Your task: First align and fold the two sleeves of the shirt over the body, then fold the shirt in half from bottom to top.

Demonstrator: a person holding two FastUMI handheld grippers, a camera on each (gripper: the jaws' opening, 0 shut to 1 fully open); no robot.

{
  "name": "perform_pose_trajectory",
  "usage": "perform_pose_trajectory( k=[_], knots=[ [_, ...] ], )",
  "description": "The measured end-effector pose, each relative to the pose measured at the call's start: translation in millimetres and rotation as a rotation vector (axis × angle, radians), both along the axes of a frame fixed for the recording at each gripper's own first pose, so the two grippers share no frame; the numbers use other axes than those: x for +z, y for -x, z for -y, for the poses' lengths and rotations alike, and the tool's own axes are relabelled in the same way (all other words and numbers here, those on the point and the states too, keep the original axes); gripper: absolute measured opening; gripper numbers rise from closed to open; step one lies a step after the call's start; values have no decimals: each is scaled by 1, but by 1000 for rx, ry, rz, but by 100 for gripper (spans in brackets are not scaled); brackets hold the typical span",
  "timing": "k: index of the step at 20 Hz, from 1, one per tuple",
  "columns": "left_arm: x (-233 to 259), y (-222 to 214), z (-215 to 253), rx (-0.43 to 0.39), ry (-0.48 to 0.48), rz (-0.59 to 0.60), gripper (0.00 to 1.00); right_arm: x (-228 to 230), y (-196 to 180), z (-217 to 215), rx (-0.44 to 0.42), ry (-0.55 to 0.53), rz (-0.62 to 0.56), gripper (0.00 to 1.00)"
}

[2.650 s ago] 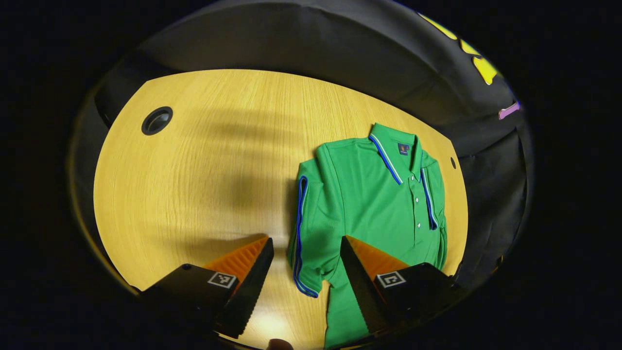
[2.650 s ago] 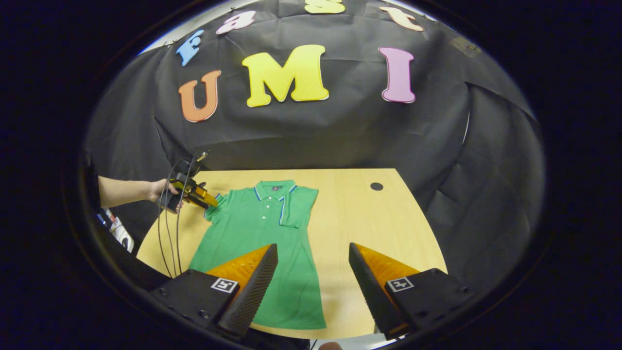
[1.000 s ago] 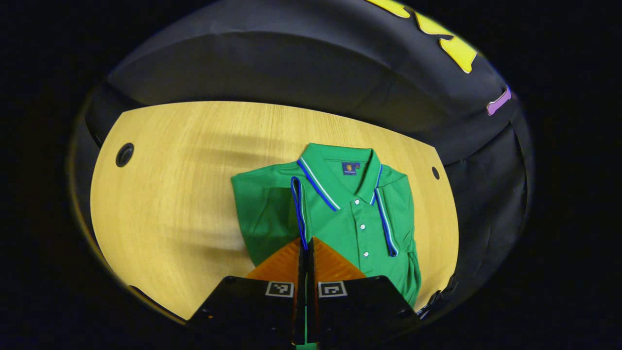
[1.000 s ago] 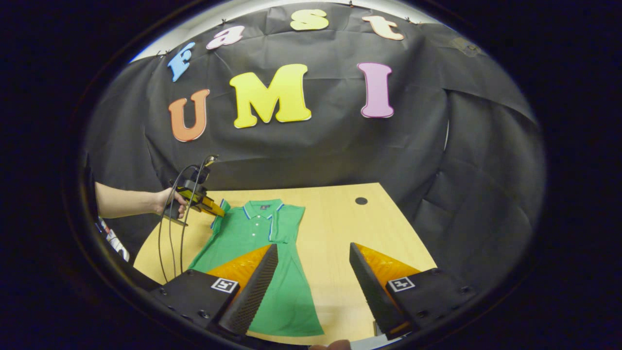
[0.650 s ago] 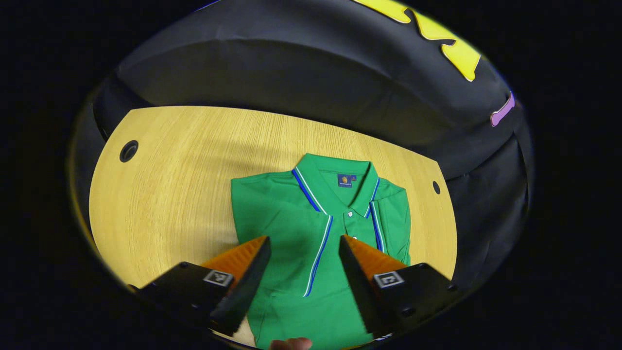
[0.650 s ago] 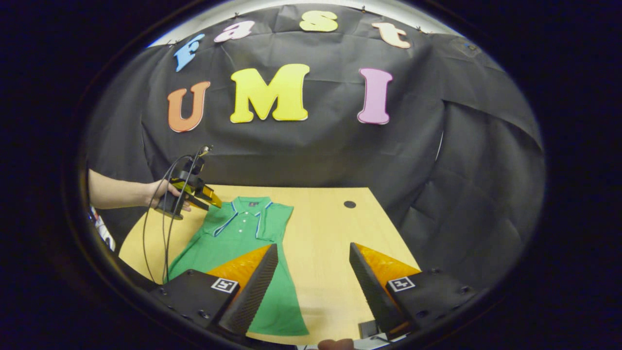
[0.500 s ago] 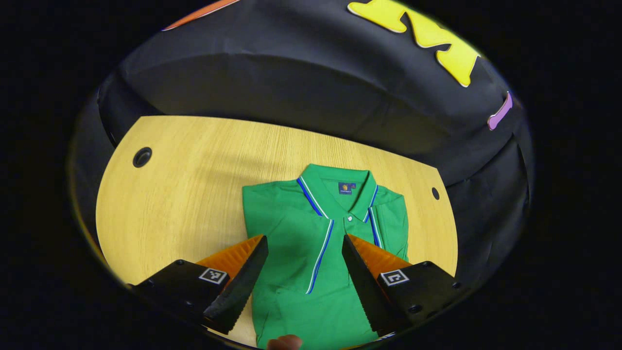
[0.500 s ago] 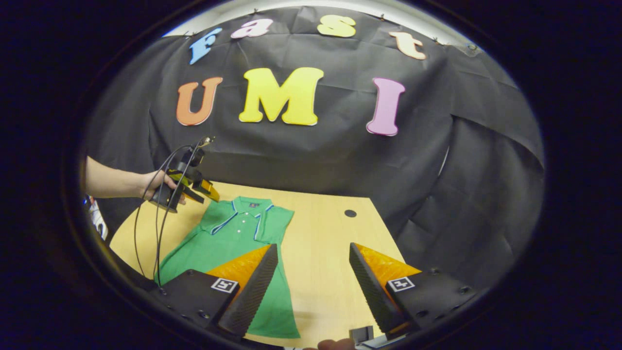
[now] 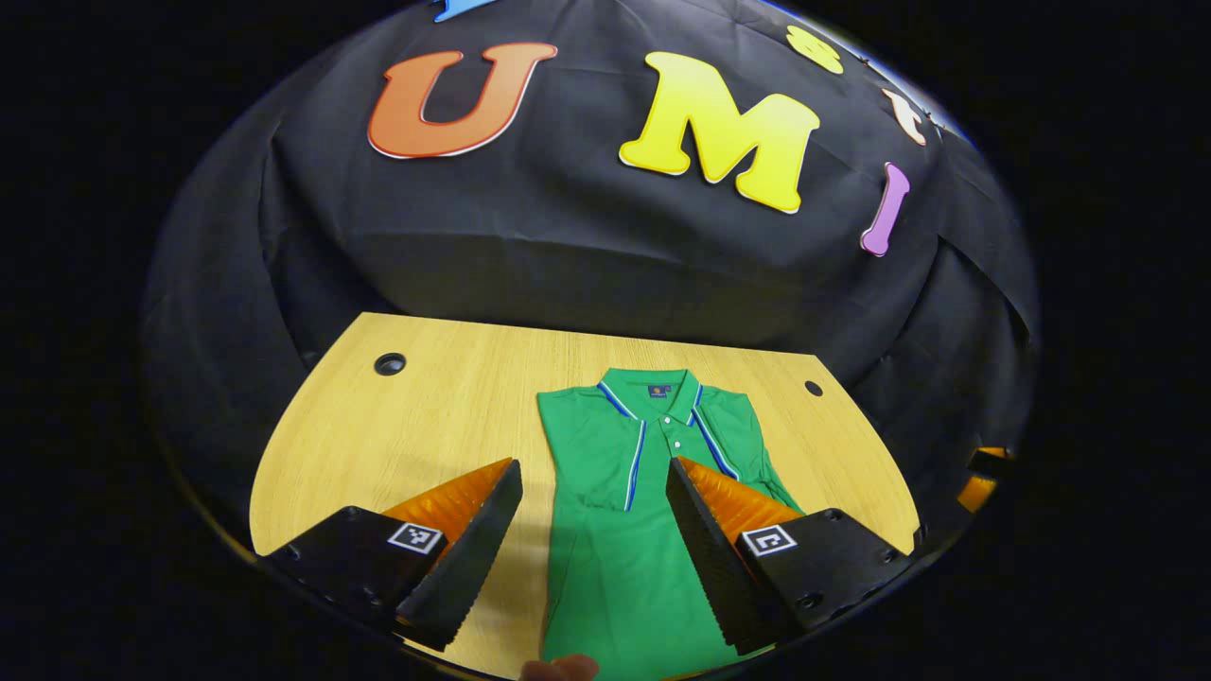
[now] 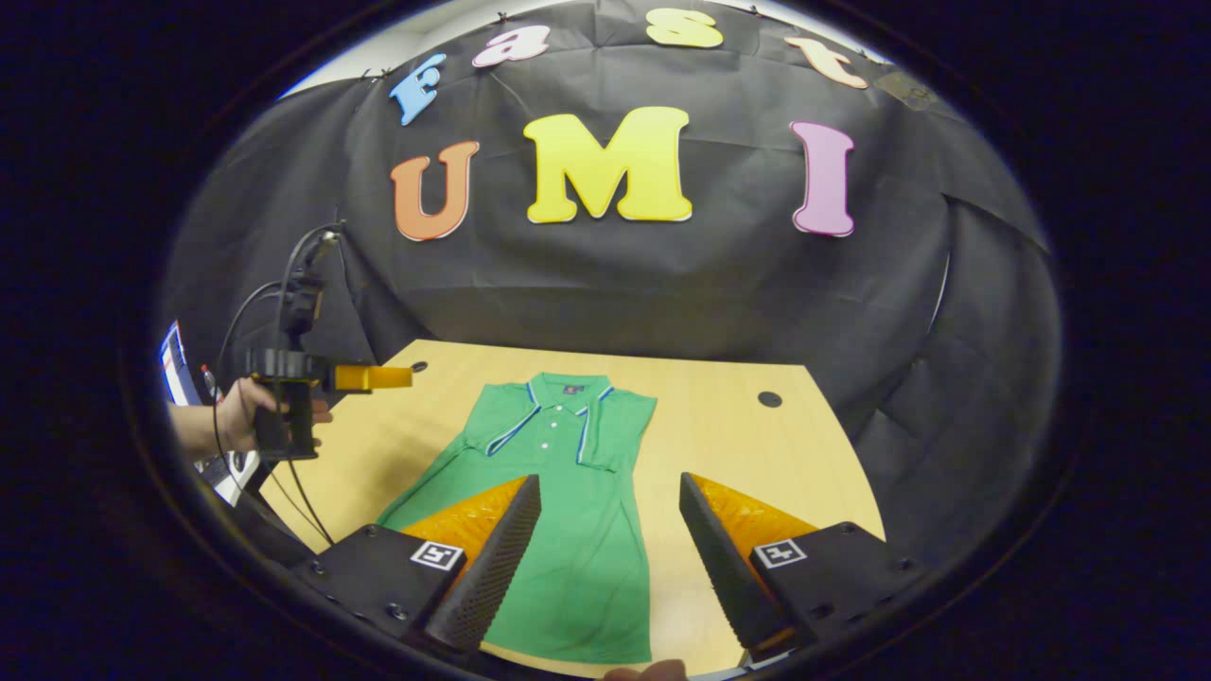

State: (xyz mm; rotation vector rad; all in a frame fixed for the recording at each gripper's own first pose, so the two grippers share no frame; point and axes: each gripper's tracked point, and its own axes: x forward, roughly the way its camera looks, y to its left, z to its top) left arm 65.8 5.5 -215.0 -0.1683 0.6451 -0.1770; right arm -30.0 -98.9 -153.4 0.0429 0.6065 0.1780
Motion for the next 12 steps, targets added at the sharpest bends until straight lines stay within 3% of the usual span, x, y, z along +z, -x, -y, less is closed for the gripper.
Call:
perform_pose_trajectory(
  k=[3,7,12],
  knots=[
    [-10,60,-15,0,-61,-12,99,-16,6,-4,25,-7,-52,95],
    [-28,127,-15,-60,-78,-76,99,-47,28,-3,85,30,-143,95],
    [-61,191,-15,-162,-110,-173,100,-101,69,20,169,194,-253,93]
  ],
)
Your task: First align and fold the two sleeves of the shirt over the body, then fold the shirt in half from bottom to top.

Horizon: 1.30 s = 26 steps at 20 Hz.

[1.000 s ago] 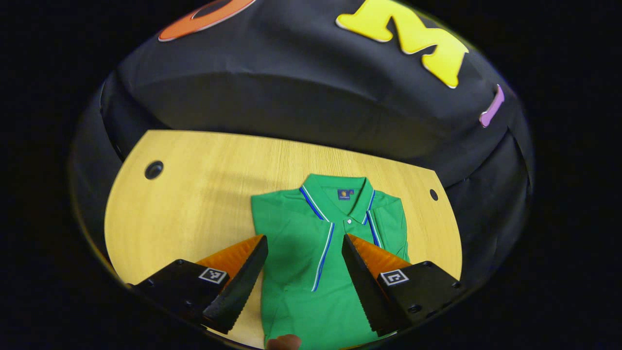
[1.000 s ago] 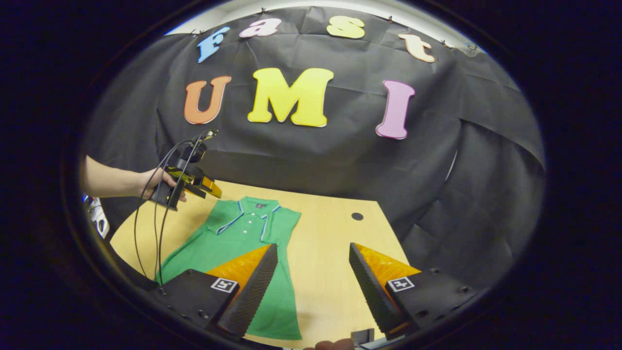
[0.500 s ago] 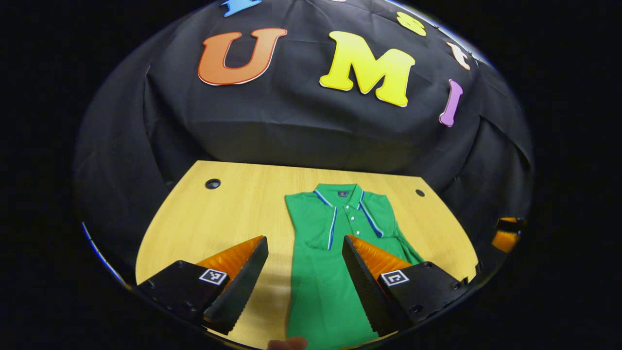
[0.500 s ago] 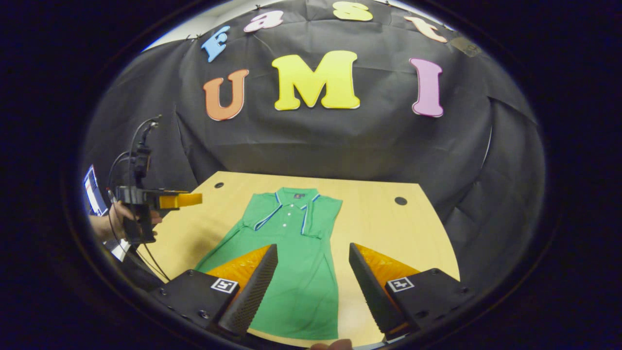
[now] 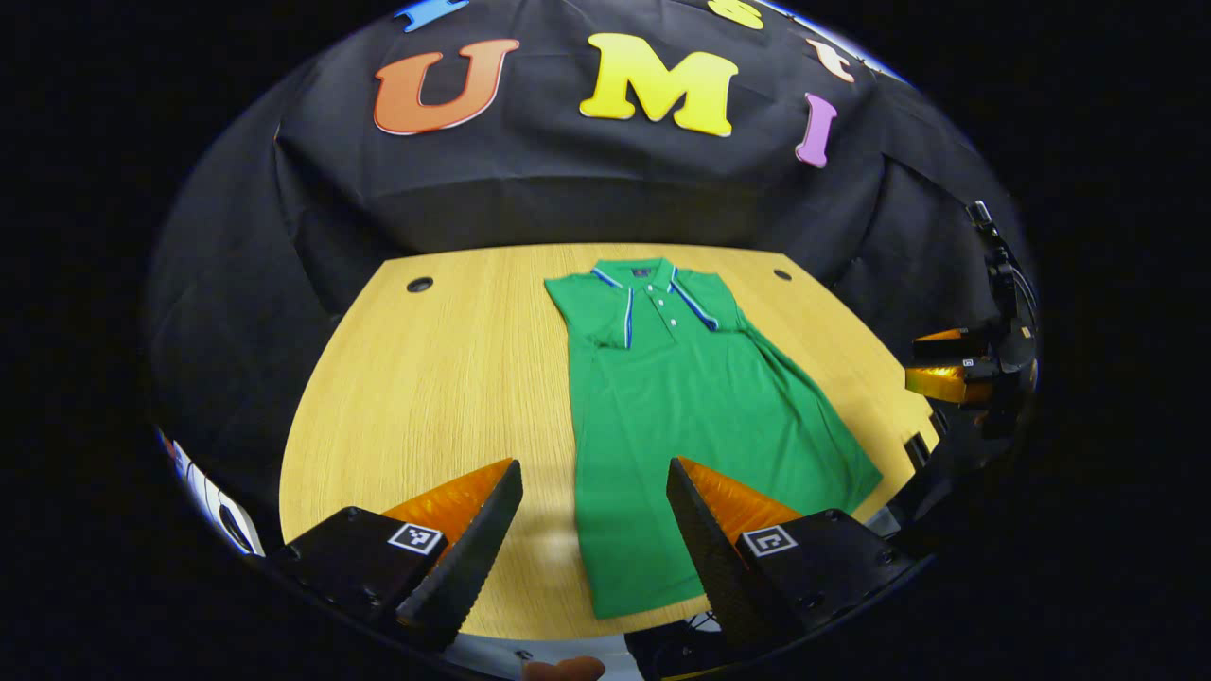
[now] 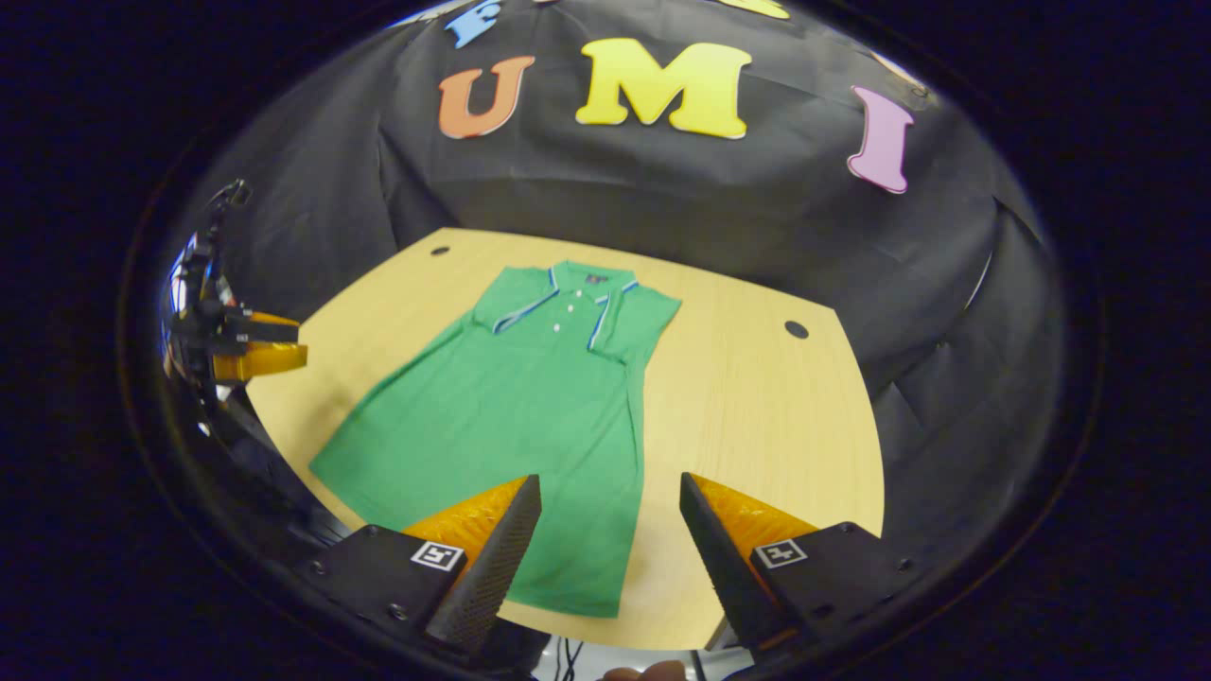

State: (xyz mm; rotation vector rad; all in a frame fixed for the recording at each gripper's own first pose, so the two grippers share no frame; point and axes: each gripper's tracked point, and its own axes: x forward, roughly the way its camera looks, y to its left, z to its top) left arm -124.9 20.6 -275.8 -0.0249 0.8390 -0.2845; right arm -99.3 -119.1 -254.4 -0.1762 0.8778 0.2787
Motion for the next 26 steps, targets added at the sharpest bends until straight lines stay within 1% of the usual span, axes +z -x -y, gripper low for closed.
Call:
perform_pose_trajectory(
  k=[1,2,3,4,6,7,9,11,14,19,21,23,26],
  knots=[
    [-12,14,2,-9,2,-43,100,-11,12,2,19,10,-32,93],
    [-24,29,4,-14,6,-88,99,-22,24,3,29,16,-65,95],
    [-37,45,7,-19,18,-139,99,-32,35,4,36,13,-96,94],
    [-48,61,11,-22,32,-193,99,-43,44,5,40,15,-122,95],
    [-67,85,17,-26,40,-254,99,-65,61,12,46,43,-174,95],
    [-73,92,20,-26,49,-273,99,-75,69,14,43,47,-201,97],
    [-86,95,23,-19,52,-295,99,-88,79,16,40,43,-236,94],
    [-98,96,19,-1,40,-312,99,-99,84,17,35,45,-263,93],
    [-106,89,24,6,40,-333,99,-113,82,17,34,49,-287,95],
    [-113,89,29,-1,20,-348,99,-130,80,16,22,58,-314,95],
    [-115,90,29,-7,6,-354,99,-137,84,17,23,60,-335,94],
    [-117,93,27,-17,-33,-359,99,-139,86,15,24,52,-339,95],
    [-122,94,24,-70,-129,-336,97,-142,86,15,23,47,-359,97]
  ],
)
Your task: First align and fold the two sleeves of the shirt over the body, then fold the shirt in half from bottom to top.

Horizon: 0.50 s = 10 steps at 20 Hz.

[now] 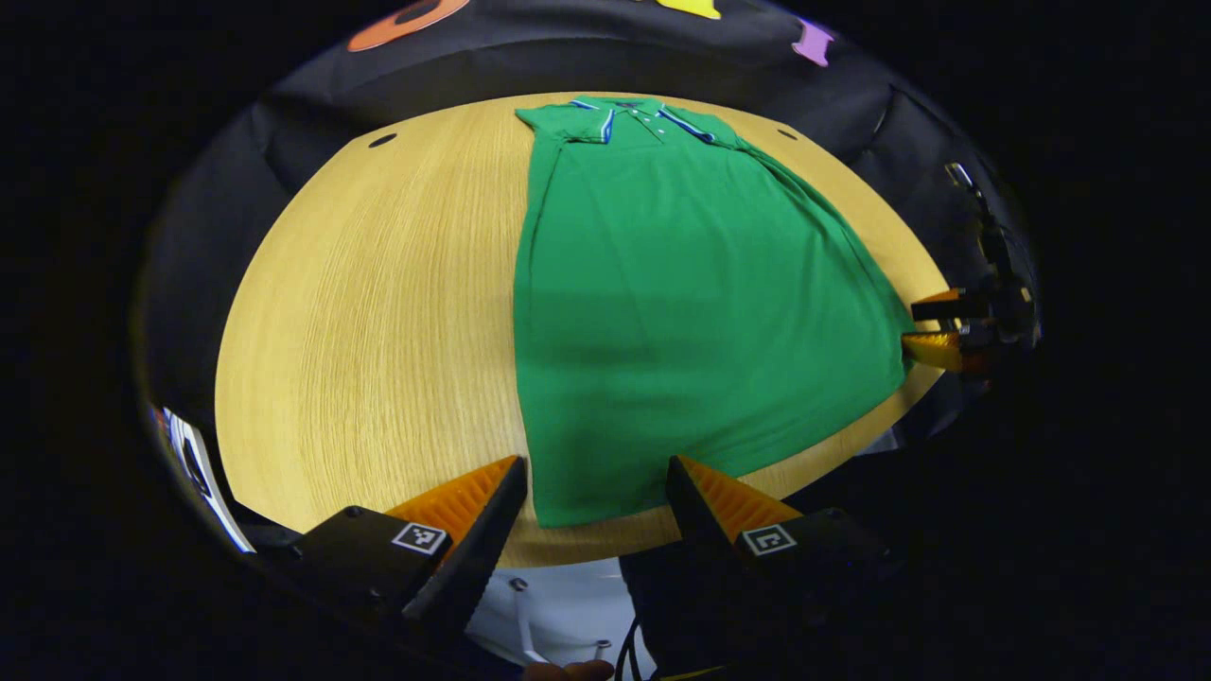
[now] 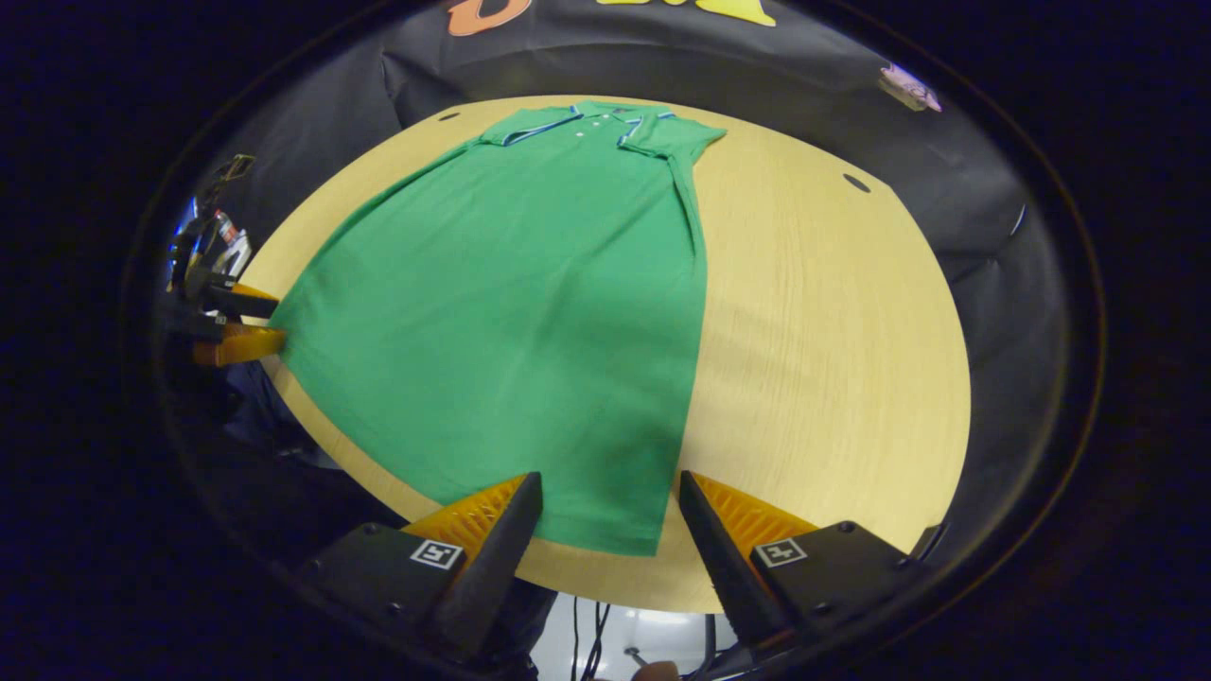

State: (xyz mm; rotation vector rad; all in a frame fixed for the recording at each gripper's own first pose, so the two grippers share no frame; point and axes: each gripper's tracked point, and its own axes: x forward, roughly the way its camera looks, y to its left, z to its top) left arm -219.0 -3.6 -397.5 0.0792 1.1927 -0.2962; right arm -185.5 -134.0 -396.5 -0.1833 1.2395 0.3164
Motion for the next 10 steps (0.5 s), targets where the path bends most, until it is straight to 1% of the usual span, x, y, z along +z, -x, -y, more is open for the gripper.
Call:
perform_pose_trajectory(
  k=[1,2,3,4,5,6,7,8,9,10],
  knots=[
    [-1,-2,1,-11,-7,18,97,2,0,0,0,-2,-3,94],
    [-1,0,-1,-3,-4,18,98,1,1,0,11,1,-6,95],
    [0,1,-1,6,0,18,98,2,0,0,20,1,-12,93],
    [-1,1,1,11,-3,22,98,1,1,-4,42,-1,-13,93],
    [0,0,1,11,-6,18,100,0,0,-9,79,-3,-4,73],
    [-1,0,1,11,-7,15,96,0,1,-15,126,-6,3,53],
    [-1,-1,1,15,-1,16,92,1,1,-20,153,-10,17,33],
    [-3,-9,5,20,25,25,63,0,2,-18,161,4,17,13],
    [-1,-10,7,25,27,20,35,0,1,-18,160,6,7,11],
    [-1,-9,9,11,28,13,7,4,-1,-23,145,-7,-7,11]
  ],
)
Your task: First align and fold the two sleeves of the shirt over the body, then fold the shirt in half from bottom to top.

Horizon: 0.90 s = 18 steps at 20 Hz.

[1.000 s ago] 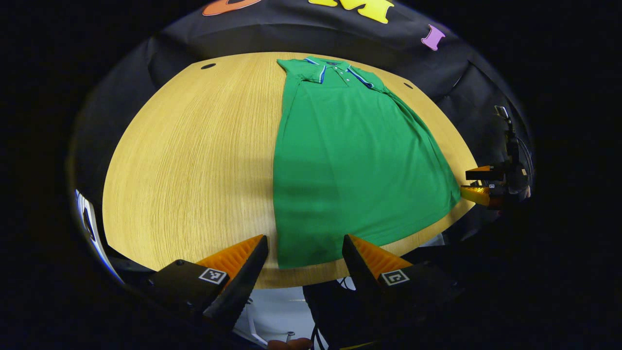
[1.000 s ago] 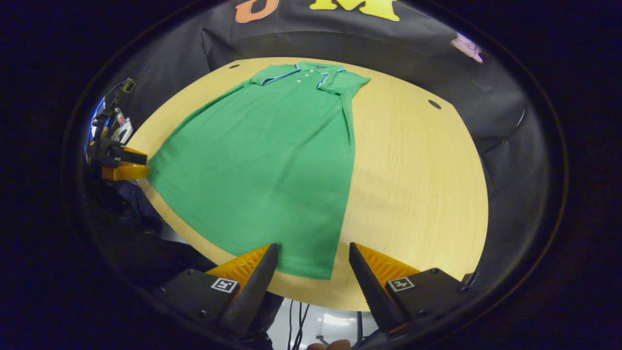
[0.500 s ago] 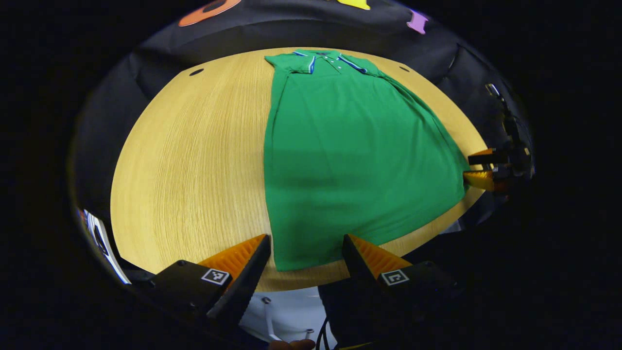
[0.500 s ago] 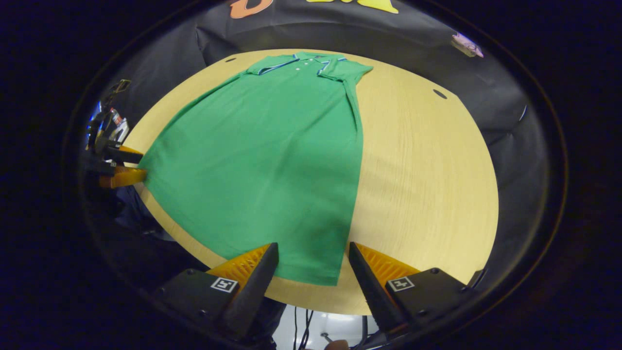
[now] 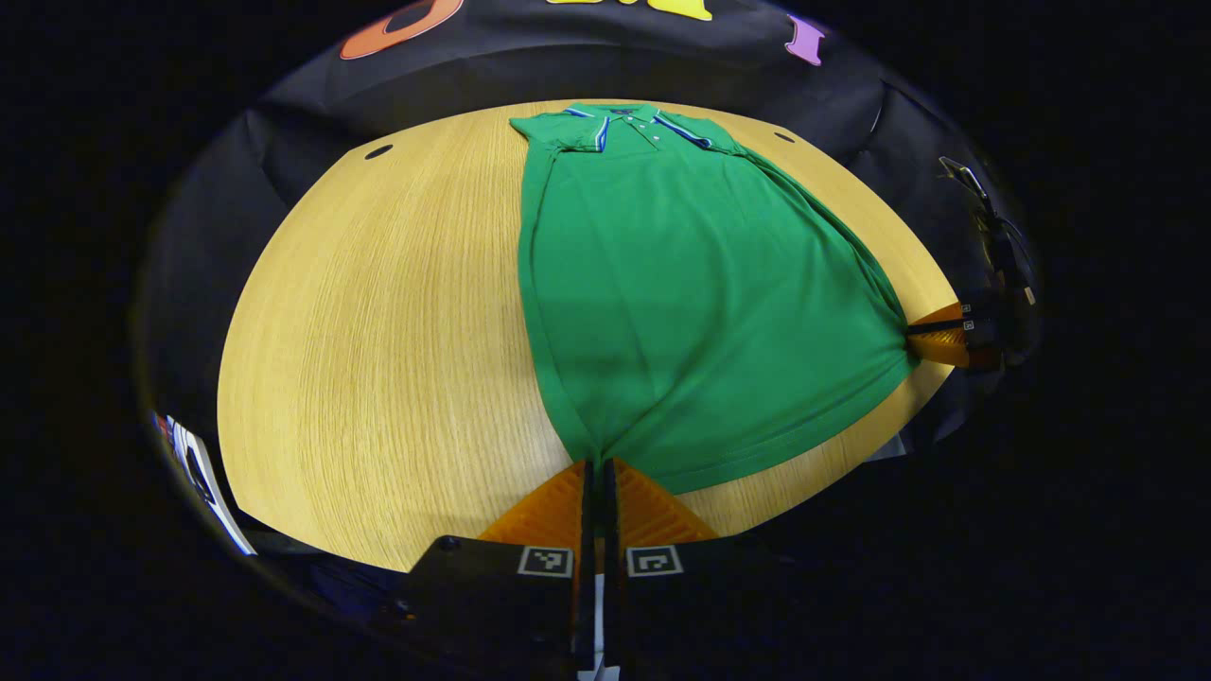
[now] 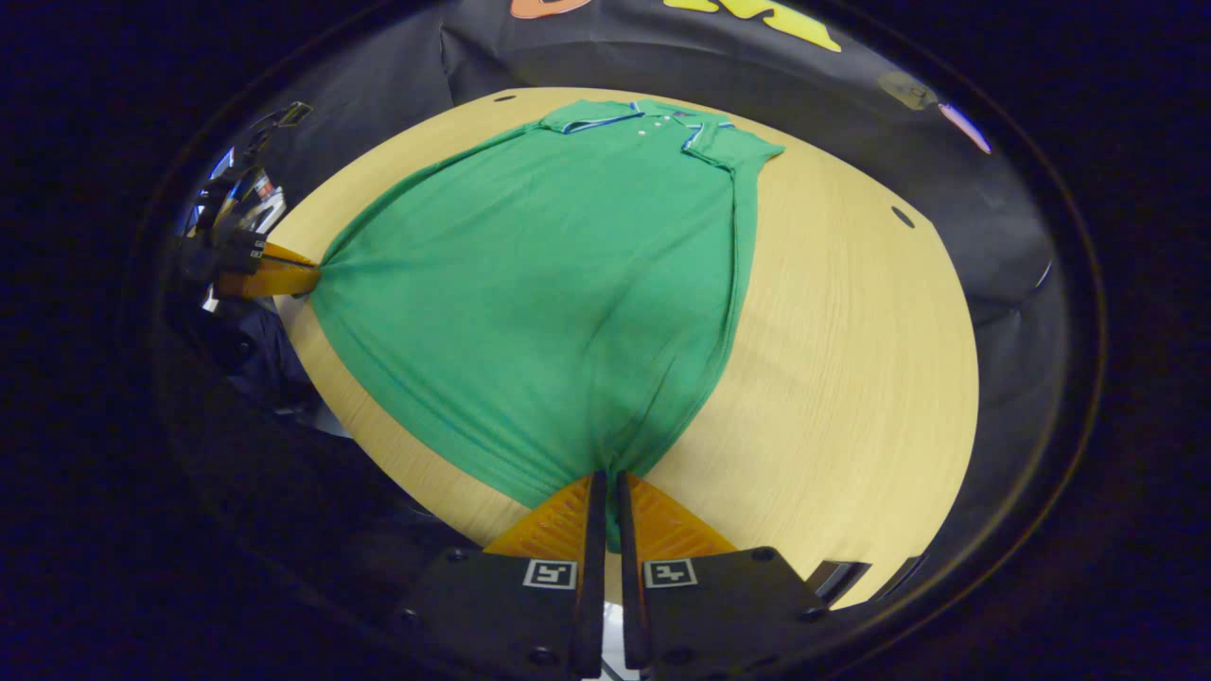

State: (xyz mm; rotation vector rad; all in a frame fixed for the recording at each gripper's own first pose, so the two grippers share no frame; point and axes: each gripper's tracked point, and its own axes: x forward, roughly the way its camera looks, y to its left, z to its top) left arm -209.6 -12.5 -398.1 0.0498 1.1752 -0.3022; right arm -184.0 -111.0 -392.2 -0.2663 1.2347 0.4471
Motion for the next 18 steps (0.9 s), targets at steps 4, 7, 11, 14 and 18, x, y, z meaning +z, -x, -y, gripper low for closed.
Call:
perform_pose_trajectory(
  k=[4,7,11,14,18],
  knots=[
    [8,1,8,3,72,-30,4,9,-2,-2,-103,-76,-82,2],
    [20,-10,6,-5,87,-9,3,24,-12,-6,-143,-129,-82,2],
    [35,-30,4,-35,87,43,3,42,-31,-11,-182,-198,-77,2],
    [48,-51,4,-38,102,88,3,55,-50,-11,-222,-228,-52,2],
    [61,-82,8,-39,115,139,3,67,-80,-7,-273,-260,-31,2]
  ],
)
